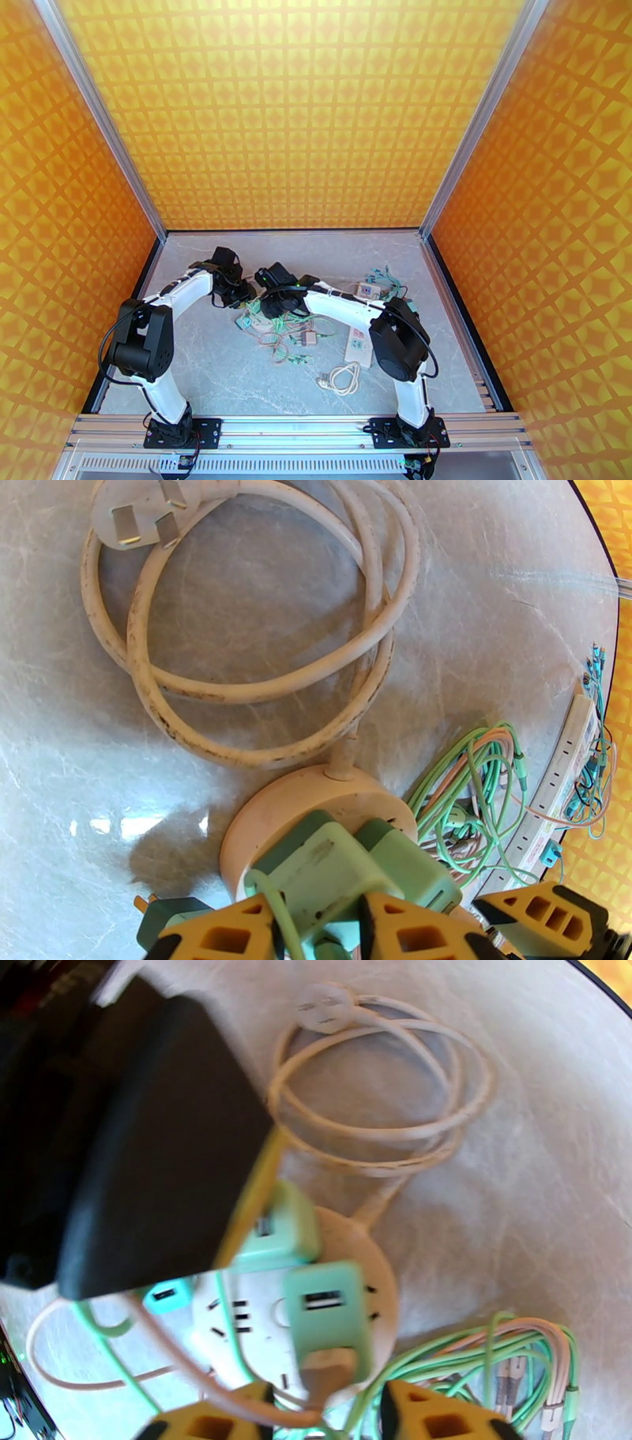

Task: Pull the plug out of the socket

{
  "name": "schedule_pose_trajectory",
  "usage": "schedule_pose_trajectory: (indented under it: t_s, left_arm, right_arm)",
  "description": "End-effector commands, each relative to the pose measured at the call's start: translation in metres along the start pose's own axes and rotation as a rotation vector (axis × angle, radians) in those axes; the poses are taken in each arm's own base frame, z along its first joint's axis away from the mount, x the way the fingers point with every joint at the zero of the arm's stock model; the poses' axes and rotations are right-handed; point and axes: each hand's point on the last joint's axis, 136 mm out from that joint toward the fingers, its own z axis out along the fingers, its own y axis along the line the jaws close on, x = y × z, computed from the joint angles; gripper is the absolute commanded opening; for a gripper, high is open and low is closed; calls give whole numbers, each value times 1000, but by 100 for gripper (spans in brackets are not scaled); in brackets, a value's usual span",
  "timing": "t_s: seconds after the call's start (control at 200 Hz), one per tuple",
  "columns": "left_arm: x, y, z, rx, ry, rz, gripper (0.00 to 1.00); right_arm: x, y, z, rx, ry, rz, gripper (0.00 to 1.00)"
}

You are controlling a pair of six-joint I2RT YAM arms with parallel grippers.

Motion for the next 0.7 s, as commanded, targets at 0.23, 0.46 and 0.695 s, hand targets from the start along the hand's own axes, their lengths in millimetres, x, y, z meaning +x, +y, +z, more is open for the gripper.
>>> schedule_pose_trajectory:
  t_s: [0.23,0.46,0.695]
  left_arm:
    - [58,57,41,-210,214,-70,30]
    - [59,58,42,-212,219,-70,30]
    - [59,59,44,-218,228,-70,30]
  right_arm:
    - [1,-2,23,-19,37,-14,46]
    - [3,-3,42,-19,68,-44,42]
    - [-7,-1,32,-18,26,-63,20]
